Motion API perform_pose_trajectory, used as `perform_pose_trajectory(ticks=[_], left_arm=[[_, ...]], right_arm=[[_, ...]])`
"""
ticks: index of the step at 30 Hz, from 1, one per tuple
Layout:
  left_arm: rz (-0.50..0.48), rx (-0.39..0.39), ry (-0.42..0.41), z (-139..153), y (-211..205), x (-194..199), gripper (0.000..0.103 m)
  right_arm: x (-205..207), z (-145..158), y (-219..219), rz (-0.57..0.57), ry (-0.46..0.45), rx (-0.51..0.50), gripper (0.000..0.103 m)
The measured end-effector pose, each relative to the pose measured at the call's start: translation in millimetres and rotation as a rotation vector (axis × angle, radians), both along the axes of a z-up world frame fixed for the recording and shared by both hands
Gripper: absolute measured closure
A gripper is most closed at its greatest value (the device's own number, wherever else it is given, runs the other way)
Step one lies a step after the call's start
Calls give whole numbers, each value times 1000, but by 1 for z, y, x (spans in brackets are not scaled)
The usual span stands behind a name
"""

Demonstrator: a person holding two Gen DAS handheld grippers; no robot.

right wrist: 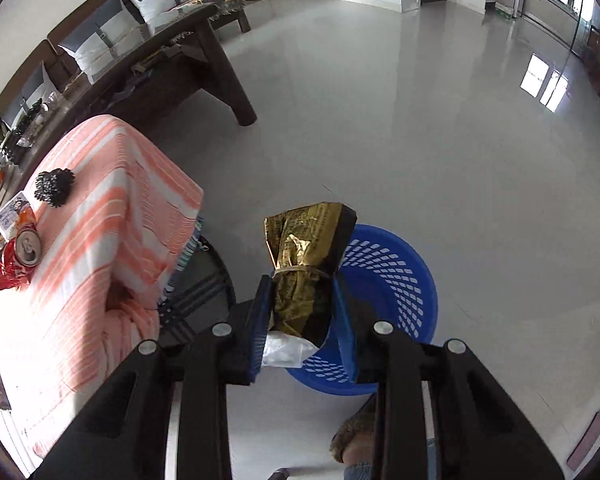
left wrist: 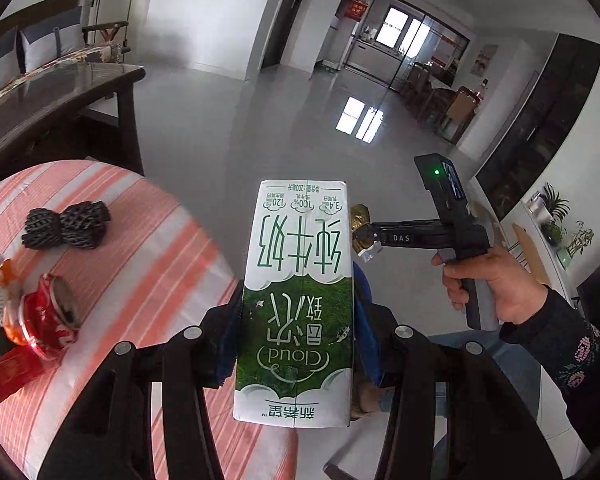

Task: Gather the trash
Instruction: 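Carry the milk carton and gold wrapper to the blue basket and release both, then move both open tools back over the table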

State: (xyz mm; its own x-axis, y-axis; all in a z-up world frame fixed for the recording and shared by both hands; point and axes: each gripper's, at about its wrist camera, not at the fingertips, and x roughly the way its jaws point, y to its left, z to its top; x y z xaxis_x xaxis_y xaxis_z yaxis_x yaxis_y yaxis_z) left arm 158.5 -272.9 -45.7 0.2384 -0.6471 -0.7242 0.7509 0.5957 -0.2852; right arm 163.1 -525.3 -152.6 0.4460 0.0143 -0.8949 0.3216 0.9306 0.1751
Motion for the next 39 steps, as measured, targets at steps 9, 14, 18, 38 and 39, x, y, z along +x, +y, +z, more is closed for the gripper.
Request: perform_pose_trajectory(ticks=[9,14,18,38,39], left_arm=[[-76,101,78,-88,-141,21,54],[-85,84,122,-130,-182,32,33],[-22,87,109,-141,-198,40,23],[385,250,-109,-76,148,-41,11],[429,260,-100,-80,171,-38,11]], right_arm=[[-7,-43,-60,-82,30,35,74],[-6,-68,-81,-116,23,67,38],[-9,-76,-95,-170,22,63,38],[-30,22,184,293,-342,-104,12],[-31,20,212,345,-337,-79,11]])
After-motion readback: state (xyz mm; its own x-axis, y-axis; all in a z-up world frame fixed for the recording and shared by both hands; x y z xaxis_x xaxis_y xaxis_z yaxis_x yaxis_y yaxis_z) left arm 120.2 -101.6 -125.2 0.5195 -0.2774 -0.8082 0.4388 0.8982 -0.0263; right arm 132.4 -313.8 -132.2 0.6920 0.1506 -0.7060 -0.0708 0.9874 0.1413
